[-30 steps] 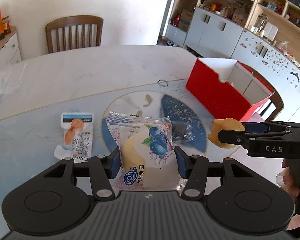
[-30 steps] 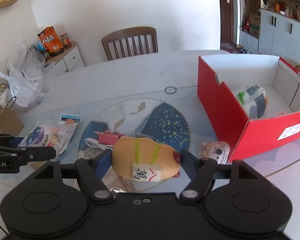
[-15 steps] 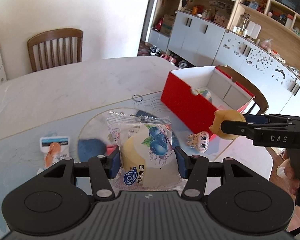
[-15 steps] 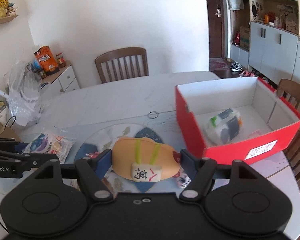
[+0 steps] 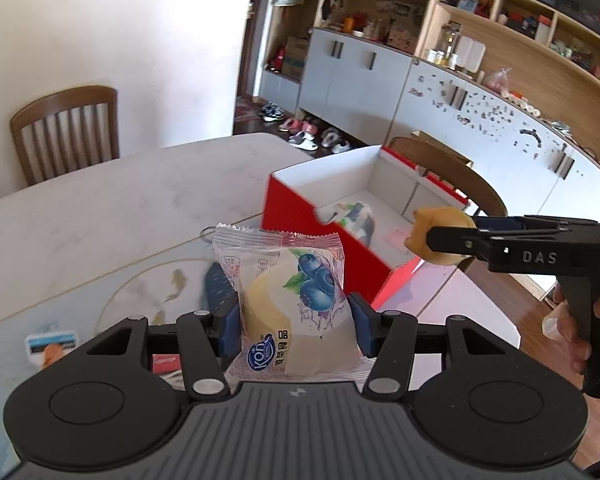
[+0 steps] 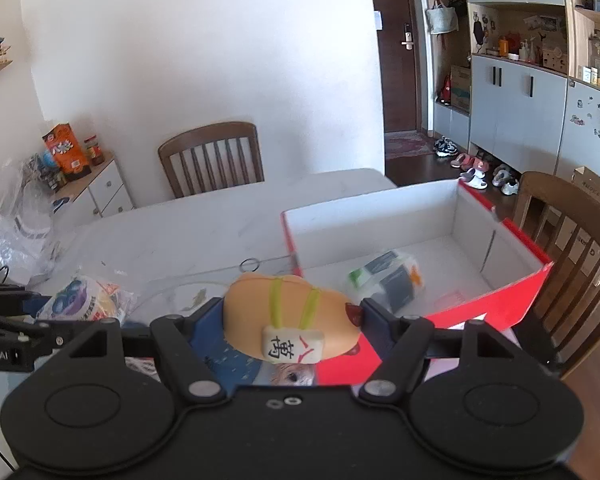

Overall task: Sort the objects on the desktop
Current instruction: 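Carry the bread bun and yellow plush into the red box with both grippers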

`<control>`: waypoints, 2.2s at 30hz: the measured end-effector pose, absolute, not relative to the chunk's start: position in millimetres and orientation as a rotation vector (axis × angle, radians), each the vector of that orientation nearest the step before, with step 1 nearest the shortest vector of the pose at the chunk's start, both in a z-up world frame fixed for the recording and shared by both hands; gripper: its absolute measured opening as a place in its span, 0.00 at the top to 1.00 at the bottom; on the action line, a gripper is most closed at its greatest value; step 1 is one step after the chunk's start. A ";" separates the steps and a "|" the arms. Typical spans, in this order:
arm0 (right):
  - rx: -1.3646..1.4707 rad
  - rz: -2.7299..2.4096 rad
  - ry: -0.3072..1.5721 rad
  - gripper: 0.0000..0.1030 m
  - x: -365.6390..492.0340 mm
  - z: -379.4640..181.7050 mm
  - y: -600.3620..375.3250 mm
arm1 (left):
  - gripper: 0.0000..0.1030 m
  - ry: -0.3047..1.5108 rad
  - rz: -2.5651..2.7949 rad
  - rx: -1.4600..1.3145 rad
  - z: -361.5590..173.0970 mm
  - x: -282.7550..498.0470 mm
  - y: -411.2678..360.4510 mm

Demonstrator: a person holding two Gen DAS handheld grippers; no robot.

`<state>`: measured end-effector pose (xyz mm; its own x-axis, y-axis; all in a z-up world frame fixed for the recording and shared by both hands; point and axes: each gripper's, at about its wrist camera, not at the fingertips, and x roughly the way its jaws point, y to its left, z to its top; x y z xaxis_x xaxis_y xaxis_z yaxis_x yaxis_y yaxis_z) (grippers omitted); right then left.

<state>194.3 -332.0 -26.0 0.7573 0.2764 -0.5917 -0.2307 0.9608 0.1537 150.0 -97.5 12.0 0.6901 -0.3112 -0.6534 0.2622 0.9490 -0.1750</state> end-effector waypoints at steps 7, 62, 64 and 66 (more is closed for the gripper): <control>0.055 0.265 0.643 0.29 210.5 -25.5 -356.7 | 0.48 0.733 -0.361 -0.049 16.8 173.7 -136.1; -0.017 0.219 0.935 0.29 401.2 -118.4 -443.6 | 0.47 1.034 -0.503 0.276 -67.4 357.0 -308.5; -0.052 0.227 0.949 0.29 401.9 -122.1 -438.7 | 0.47 1.058 -0.501 0.288 -72.6 358.5 -308.6; -0.063 0.250 0.968 0.29 401.6 -124.7 -434.0 | 0.47 1.073 -0.504 0.262 -75.1 359.9 -305.1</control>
